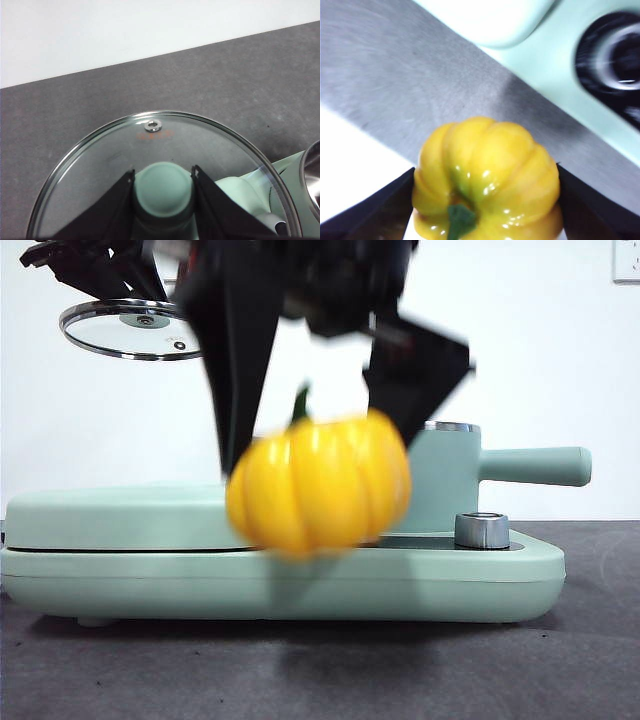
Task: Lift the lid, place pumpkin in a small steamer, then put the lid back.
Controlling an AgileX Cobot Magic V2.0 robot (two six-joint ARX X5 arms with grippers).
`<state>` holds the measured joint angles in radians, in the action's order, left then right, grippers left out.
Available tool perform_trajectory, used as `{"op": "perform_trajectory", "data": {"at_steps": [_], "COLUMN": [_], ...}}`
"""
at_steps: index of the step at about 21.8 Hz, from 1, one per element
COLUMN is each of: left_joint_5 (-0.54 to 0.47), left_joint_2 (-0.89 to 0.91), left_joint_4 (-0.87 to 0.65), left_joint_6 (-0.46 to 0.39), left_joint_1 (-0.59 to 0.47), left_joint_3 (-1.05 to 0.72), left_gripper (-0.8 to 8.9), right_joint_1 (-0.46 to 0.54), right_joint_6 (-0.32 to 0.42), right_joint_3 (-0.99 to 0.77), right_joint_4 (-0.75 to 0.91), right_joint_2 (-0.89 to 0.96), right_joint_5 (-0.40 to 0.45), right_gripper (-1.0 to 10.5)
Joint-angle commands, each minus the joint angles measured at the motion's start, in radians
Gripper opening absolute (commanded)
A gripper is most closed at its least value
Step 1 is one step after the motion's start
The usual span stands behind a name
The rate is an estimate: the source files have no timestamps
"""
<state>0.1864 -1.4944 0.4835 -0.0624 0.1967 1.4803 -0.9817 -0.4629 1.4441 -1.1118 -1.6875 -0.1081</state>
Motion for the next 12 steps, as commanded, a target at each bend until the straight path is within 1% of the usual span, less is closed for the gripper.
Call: {"op": "perform_trajectory", "data": {"at_steps": [1,4,6,8,12], "left_joint_5": [0.005,0.005,0.005,0.005,0.005], "left_joint_2": [-0.002,-0.002,-0.002,-0.002,-0.002], "left_joint_4": [-0.019,-0.018,-0.018,-0.018,-0.016], "left_joint_6": [0.003,0.003,0.003,0.003,0.003], "left_joint_1": [0.002,0.002,0.002,0.002,0.002], "left_joint_3": [0.031,0.031,0.031,0.031,0.031], "left_gripper": [0.24,0.24,0.24,0.24,0.24], "right_joint_1": [0.025,0.097,0.164,0.211,0.315], "right_joint_6": [0.062,0.098,0.121,0.143,0.179], "right_joint_3": [0.147,0.275,0.346,0.385,0.427], "right_joint_4": [-0.069,-0.080,-0.079,-0.079,-0.068], "right_joint_2": [-0.016,-0.018,-0.022,-0.031,-0.050], "right_joint_5": [0.004,0.002,-0.001,-0.002,-0.032], "right_gripper": [2.5,2.5,2.5,2.5,2.5]}}
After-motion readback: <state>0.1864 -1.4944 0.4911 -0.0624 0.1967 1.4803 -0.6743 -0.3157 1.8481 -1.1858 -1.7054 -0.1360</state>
